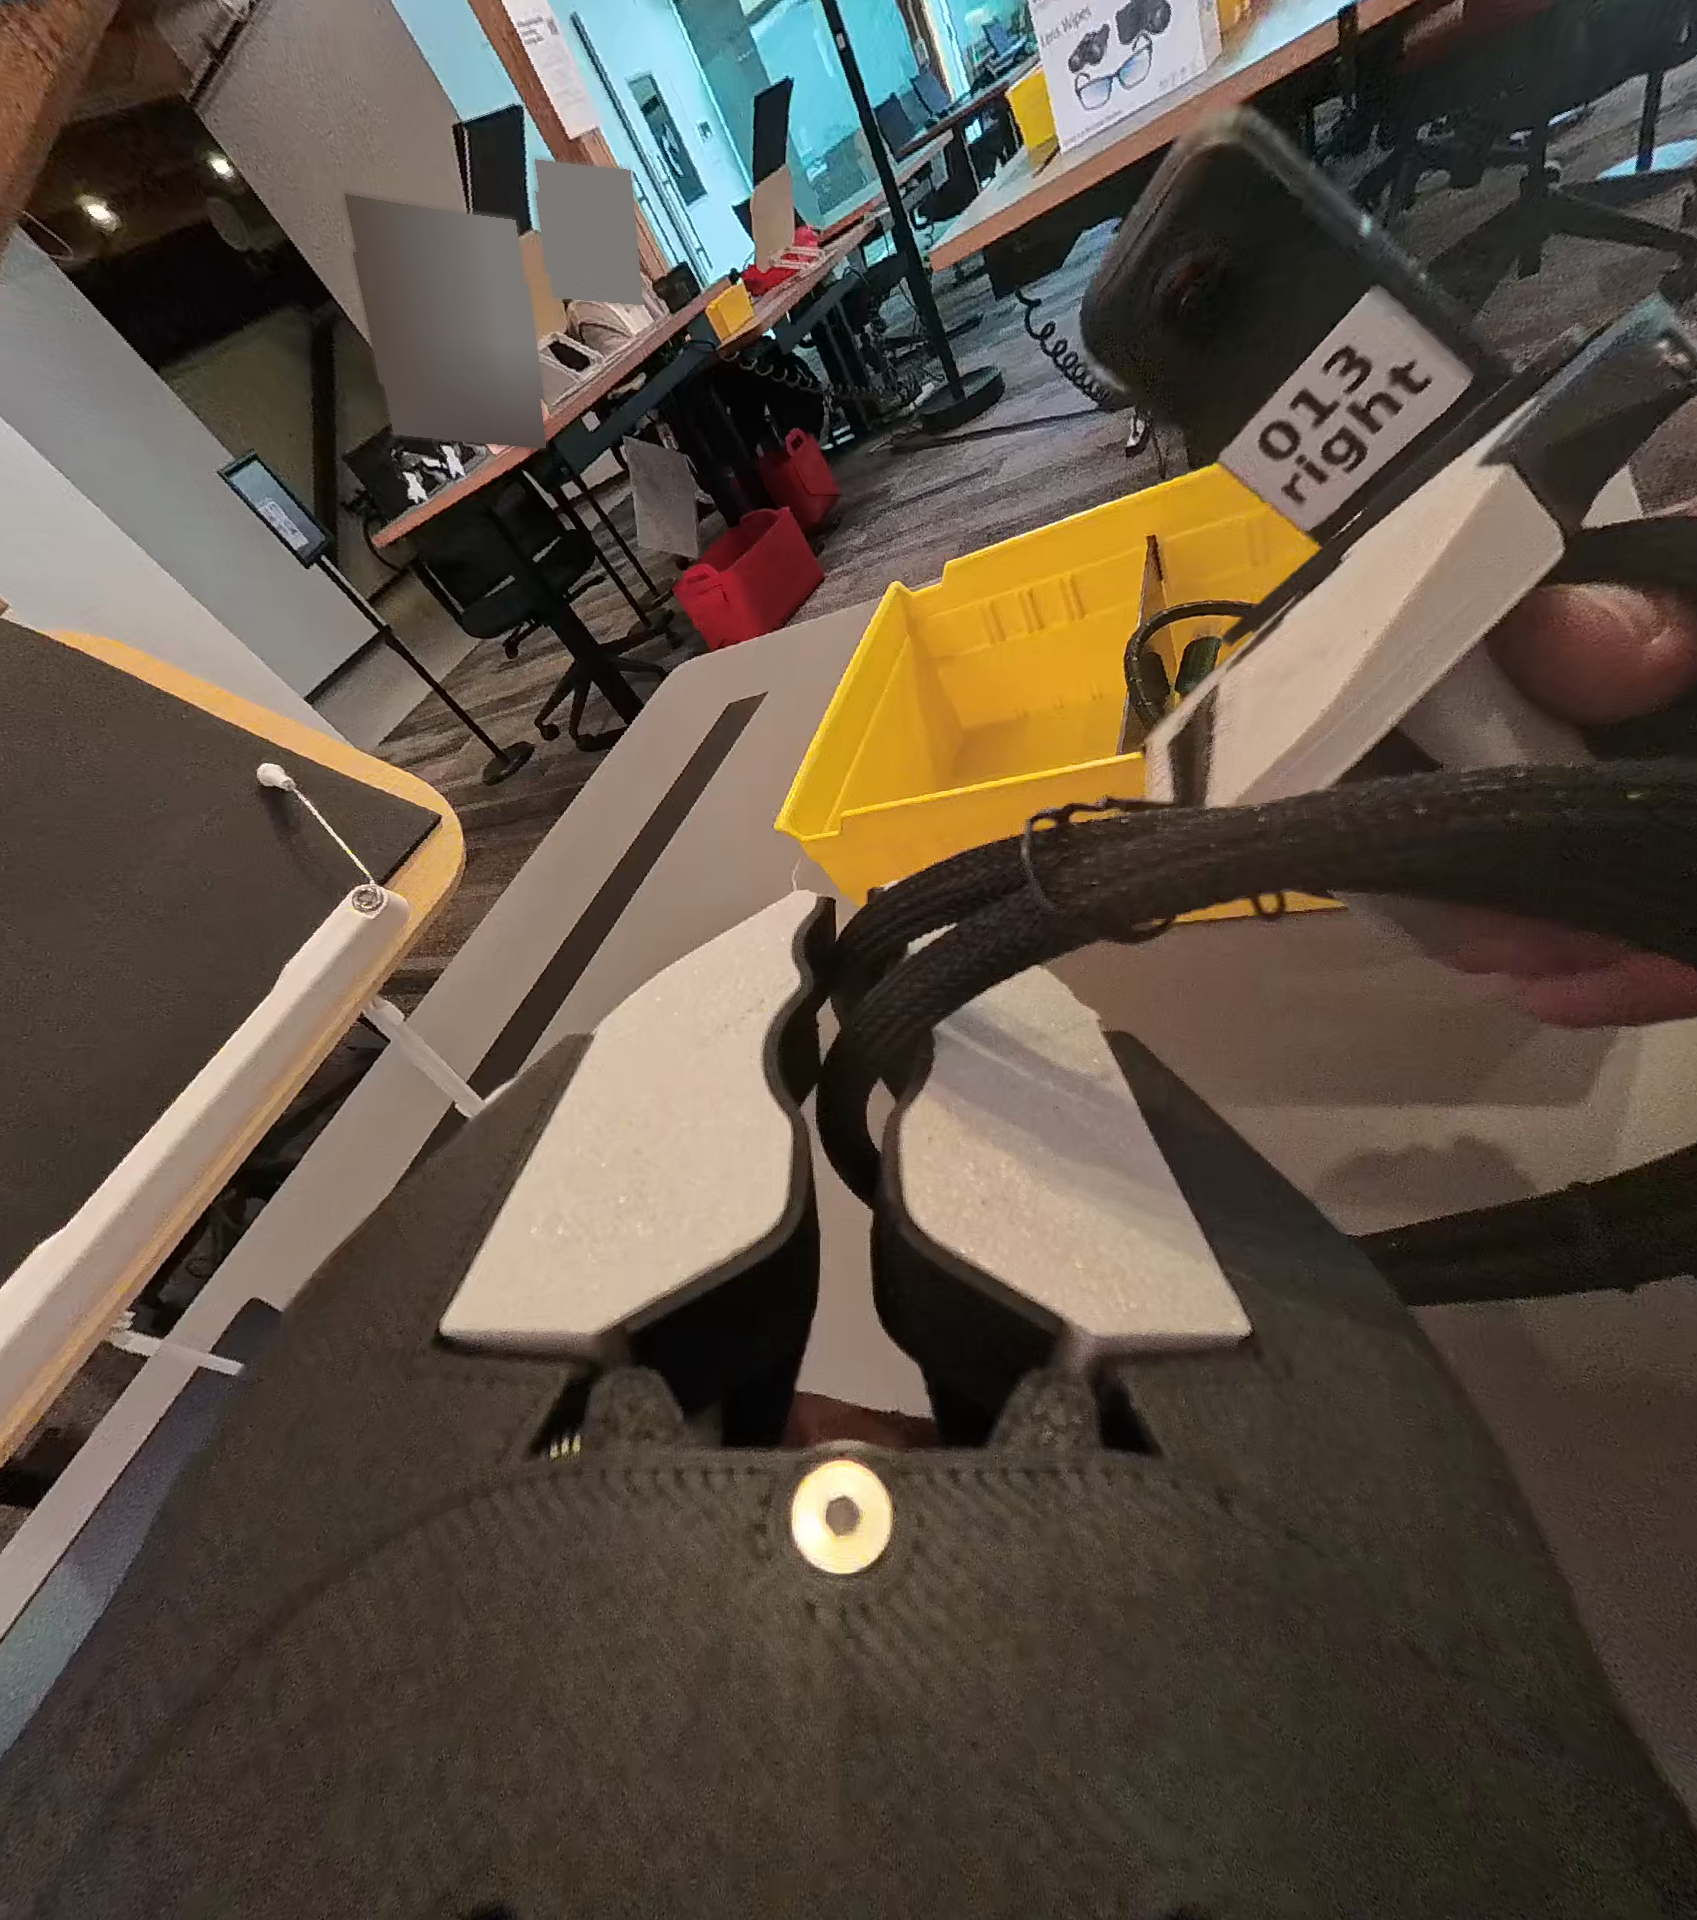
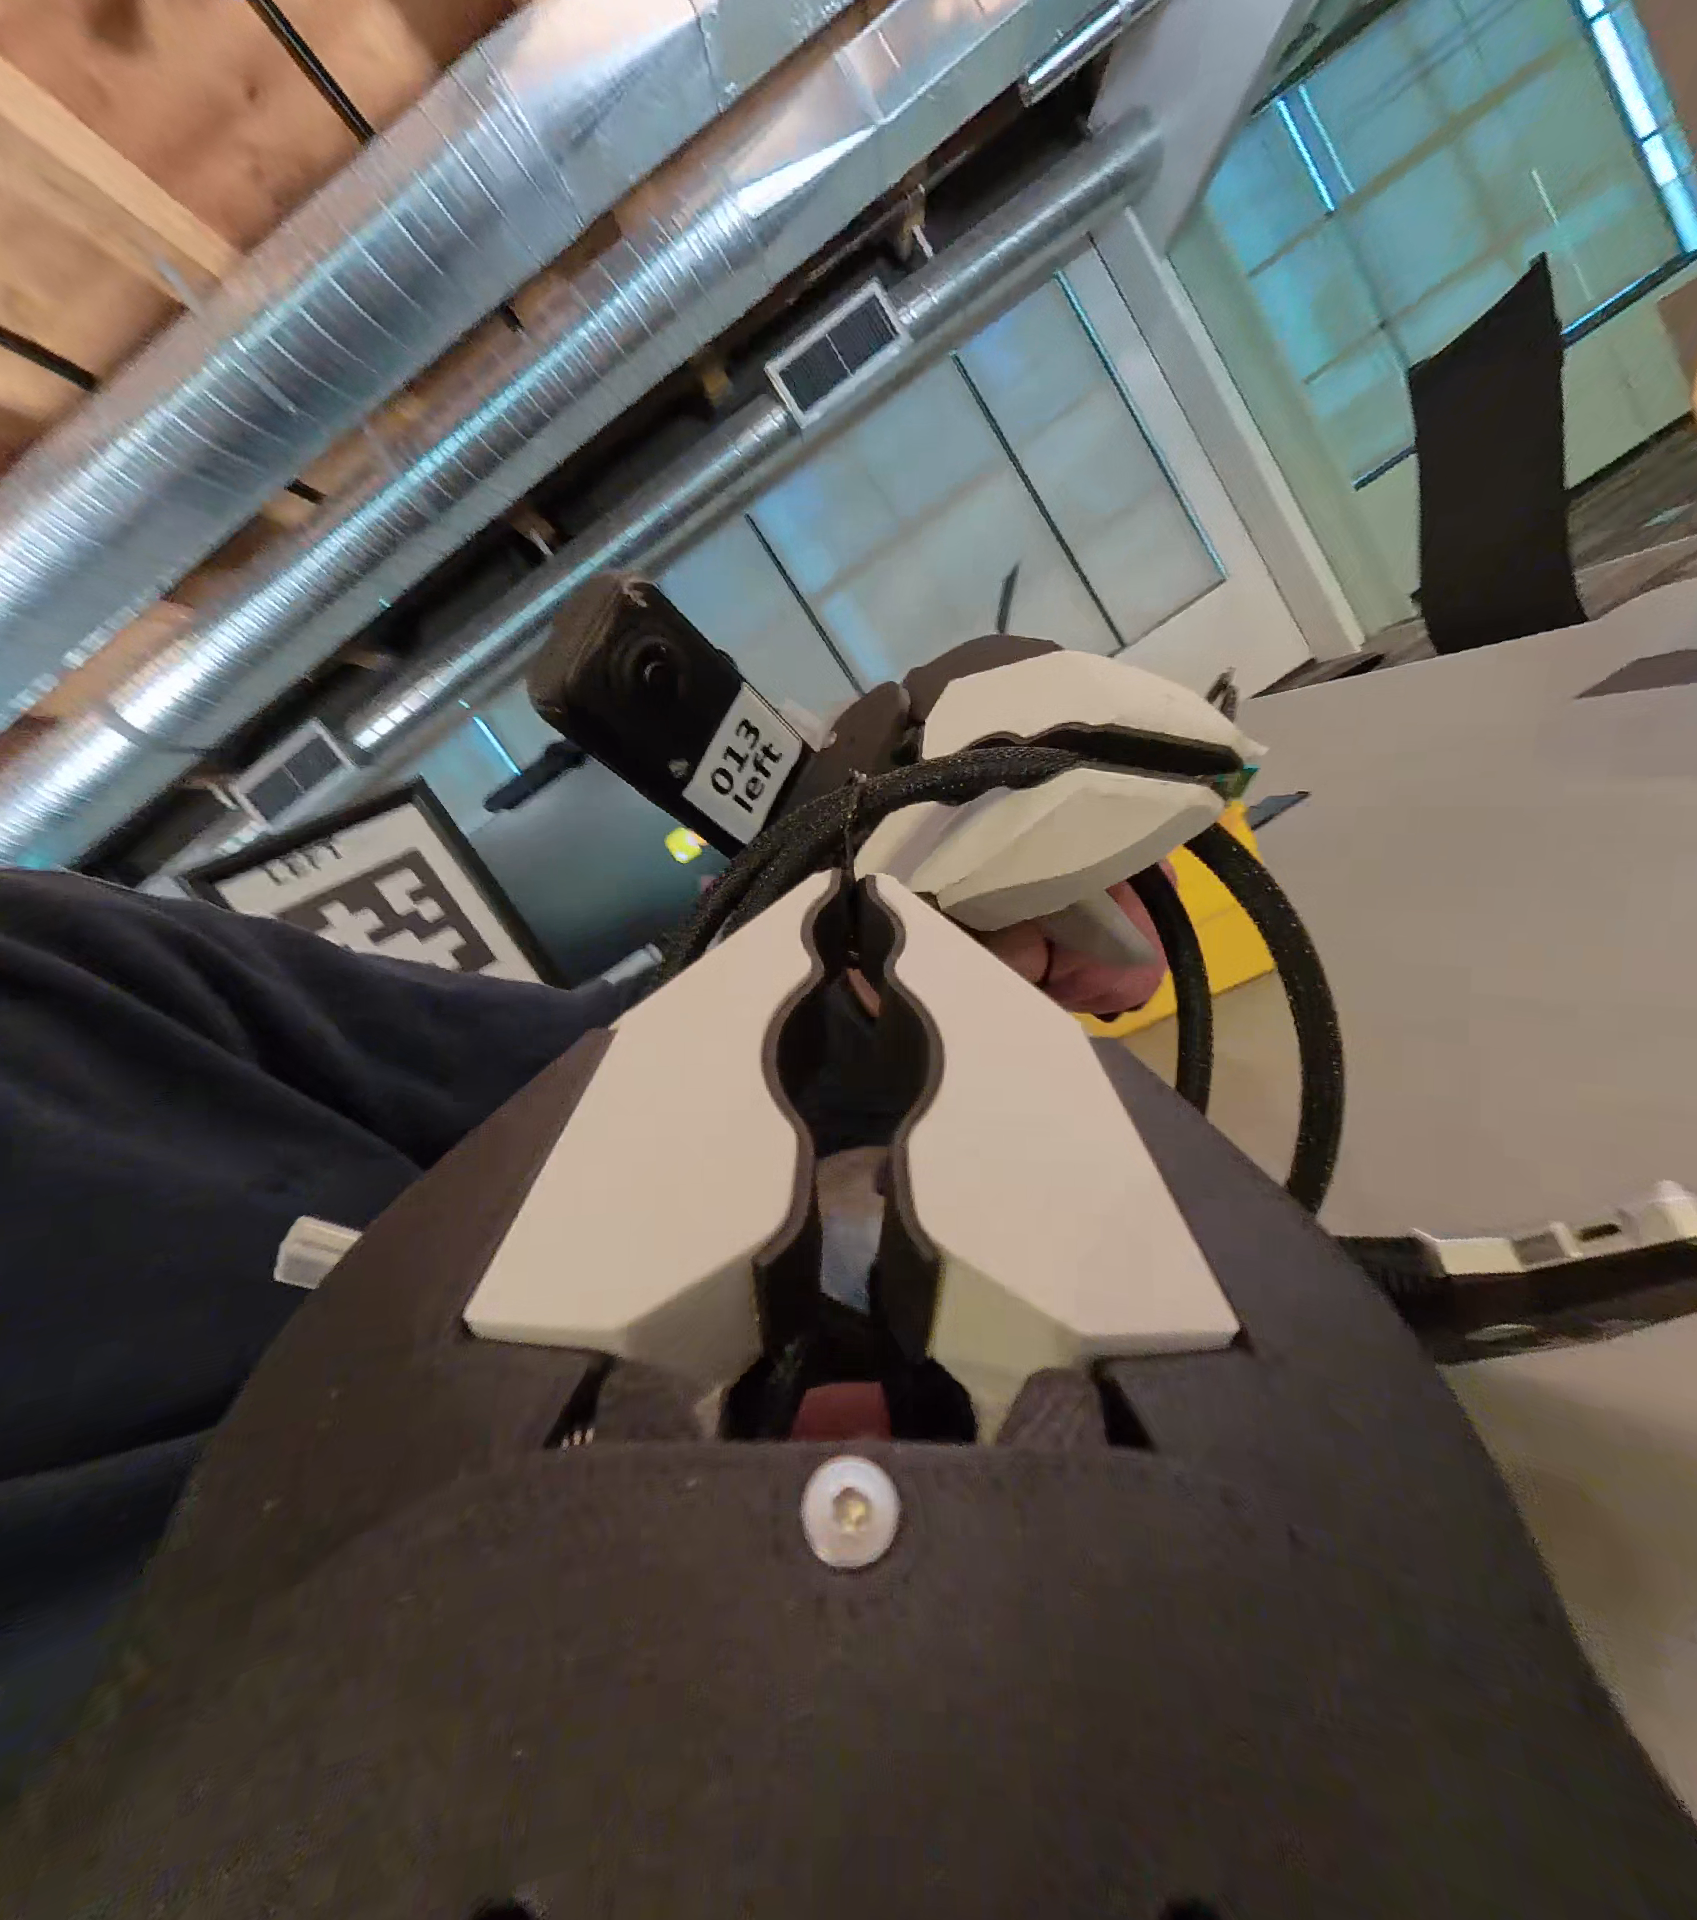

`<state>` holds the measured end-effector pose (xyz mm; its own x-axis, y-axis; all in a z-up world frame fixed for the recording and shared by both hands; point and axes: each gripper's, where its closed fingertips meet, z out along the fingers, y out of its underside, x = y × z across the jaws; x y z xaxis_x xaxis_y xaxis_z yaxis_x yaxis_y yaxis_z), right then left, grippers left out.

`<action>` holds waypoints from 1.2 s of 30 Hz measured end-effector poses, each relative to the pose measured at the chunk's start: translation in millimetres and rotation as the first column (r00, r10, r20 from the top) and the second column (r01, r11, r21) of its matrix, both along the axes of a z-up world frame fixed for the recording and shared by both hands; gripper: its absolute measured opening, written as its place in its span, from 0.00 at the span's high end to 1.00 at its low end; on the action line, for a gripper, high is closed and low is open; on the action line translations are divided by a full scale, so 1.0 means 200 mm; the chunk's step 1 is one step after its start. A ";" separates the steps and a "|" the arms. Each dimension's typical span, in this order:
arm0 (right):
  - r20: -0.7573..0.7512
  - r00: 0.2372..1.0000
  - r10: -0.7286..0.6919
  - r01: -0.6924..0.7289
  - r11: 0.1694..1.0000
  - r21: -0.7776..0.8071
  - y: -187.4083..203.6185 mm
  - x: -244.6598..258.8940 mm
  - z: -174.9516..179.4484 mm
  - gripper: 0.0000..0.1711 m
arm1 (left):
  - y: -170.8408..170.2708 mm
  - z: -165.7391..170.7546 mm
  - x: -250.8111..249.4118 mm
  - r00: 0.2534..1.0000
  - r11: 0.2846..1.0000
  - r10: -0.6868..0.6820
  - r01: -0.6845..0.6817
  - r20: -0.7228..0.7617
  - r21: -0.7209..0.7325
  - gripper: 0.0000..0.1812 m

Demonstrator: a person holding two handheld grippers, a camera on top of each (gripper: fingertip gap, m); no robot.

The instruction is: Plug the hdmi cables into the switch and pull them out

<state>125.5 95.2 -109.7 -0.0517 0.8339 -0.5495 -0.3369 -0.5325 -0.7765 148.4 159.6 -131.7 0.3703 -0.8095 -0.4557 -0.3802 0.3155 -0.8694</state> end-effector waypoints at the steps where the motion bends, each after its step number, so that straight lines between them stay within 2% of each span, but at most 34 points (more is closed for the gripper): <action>1: 0.027 0.999 -0.022 0.021 1.000 0.022 0.00 0.00 0.00 1.00 | 0.00 0.00 0.00 1.000 1.000 -0.001 0.001 -0.002 0.002 0.98; 6: 0.140 0.978 -0.156 0.129 0.975 0.183 0.02 0.00 -0.01 1.00 | -0.01 -0.02 -0.01 1.000 0.999 -0.009 0.008 -0.008 -0.044 0.98; 10: 0.269 0.884 -0.383 0.239 0.864 0.444 0.04 0.00 -0.01 1.00 | -0.01 -0.05 -0.01 1.000 0.991 -0.009 0.008 -0.010 -0.131 0.98; 13: 0.322 0.764 -0.559 0.256 0.721 0.644 0.06 0.01 -0.01 1.00 | -0.01 -0.08 -0.01 0.999 0.979 -0.020 0.014 -0.026 -0.204 0.98; 16: 0.331 0.656 -0.679 0.207 0.584 0.785 0.06 0.02 -0.02 1.00 | -0.03 -0.12 0.00 0.998 0.948 -0.047 0.035 -0.032 -0.317 0.98; 19: 0.293 0.521 -0.801 0.100 0.399 0.912 0.07 0.02 -0.03 1.00 | -0.06 -0.15 0.00 0.996 0.905 -0.083 0.062 -0.033 -0.420 0.98; 21: 0.258 0.474 -0.842 0.052 0.320 0.946 0.07 0.02 -0.03 1.00 | -0.08 -0.16 0.00 0.994 0.874 -0.107 0.083 -0.023 -0.478 0.98; 23: 0.195 0.395 -0.898 -0.032 0.198 0.980 0.09 0.03 -0.03 1.00 | -0.11 -0.18 0.00 0.991 0.834 -0.136 0.108 -0.012 -0.541 0.98; 26: 0.107 0.354 -0.929 -0.120 0.068 0.990 0.09 0.01 -0.02 1.00 | -0.16 -0.19 0.01 0.981 0.751 -0.188 0.175 0.048 -0.637 0.97; 28: 0.066 0.341 -0.938 -0.165 0.009 0.986 0.09 0.00 -0.03 1.00 | -0.18 -0.18 0.01 0.976 0.712 -0.203 0.205 0.083 -0.671 0.98; 29: 0.074 0.358 -0.931 -0.166 0.015 0.986 0.09 -0.01 -0.04 1.00 | -0.19 -0.19 0.01 0.974 0.699 -0.210 0.212 0.088 -0.682 0.98; 30: 0.116 0.389 -0.914 -0.139 0.066 0.988 0.10 -0.02 -0.06 1.00 | -0.19 -0.19 0.01 0.974 0.703 -0.211 0.208 0.080 -0.681 0.98; 32: 0.222 0.444 -0.868 -0.072 0.213 0.974 0.11 -0.02 -0.08 0.99 | -0.17 -0.20 0.00 0.978 0.725 -0.202 0.187 0.055 -0.663 0.98; 34: 0.298 0.546 -0.783 0.013 0.364 0.931 0.09 -0.03 -0.08 0.87 | -0.16 -0.20 -0.01 0.980 0.751 -0.193 0.175 0.043 -0.637 0.97; 36: 0.363 0.631 -0.686 0.061 0.510 0.858 0.07 -0.02 -0.09 0.84 | -0.13 -0.19 -0.03 0.983 0.797 -0.185 0.153 0.005 -0.585 0.97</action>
